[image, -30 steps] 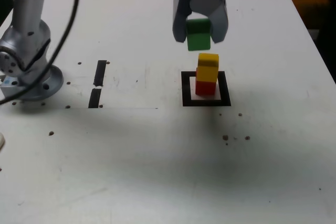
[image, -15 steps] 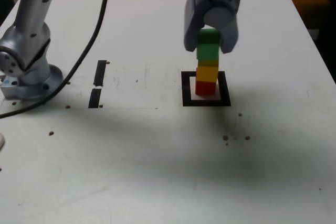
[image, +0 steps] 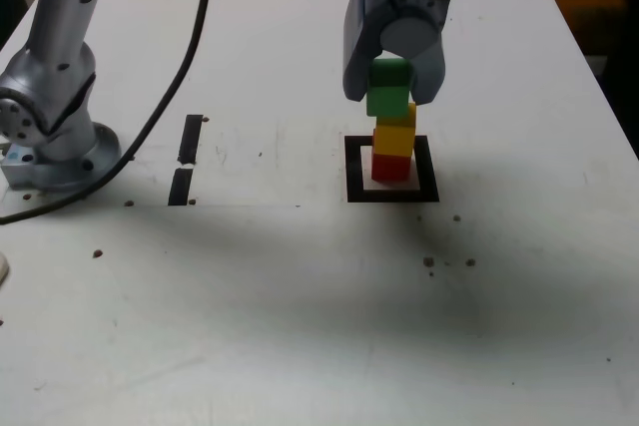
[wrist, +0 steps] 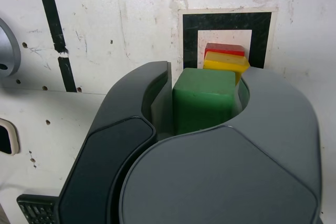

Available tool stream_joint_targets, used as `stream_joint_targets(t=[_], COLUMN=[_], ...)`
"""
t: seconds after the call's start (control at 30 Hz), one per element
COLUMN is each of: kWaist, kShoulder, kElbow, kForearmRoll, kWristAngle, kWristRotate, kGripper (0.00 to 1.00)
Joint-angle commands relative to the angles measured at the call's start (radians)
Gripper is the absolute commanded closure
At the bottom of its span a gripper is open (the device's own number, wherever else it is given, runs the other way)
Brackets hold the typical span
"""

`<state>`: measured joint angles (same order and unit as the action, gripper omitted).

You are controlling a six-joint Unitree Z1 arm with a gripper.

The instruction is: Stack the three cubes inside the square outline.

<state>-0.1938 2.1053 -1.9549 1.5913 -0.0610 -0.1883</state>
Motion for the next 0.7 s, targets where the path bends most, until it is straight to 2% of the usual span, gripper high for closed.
stream_joint_targets(t=[0.0,0.33,0.47,0.53,0.67], kWaist=[0.000,-0.006,-0.006,-0.006,-0.006], kShoulder=[0.003,0.023,0.021,0.022,0.023], kElbow=[0.000,0.006,0.002,0.000,-0.003], kForearmRoll=[0.004,-0.024,-0.019,-0.011,0.003], kWristAngle=[-0.003,0.006,0.009,0.007,-0.002], kWristRotate=[0.001,0.004,0.005,0.006,0.008], kGripper=[0.92,0.84,0.78,0.71,0.40])
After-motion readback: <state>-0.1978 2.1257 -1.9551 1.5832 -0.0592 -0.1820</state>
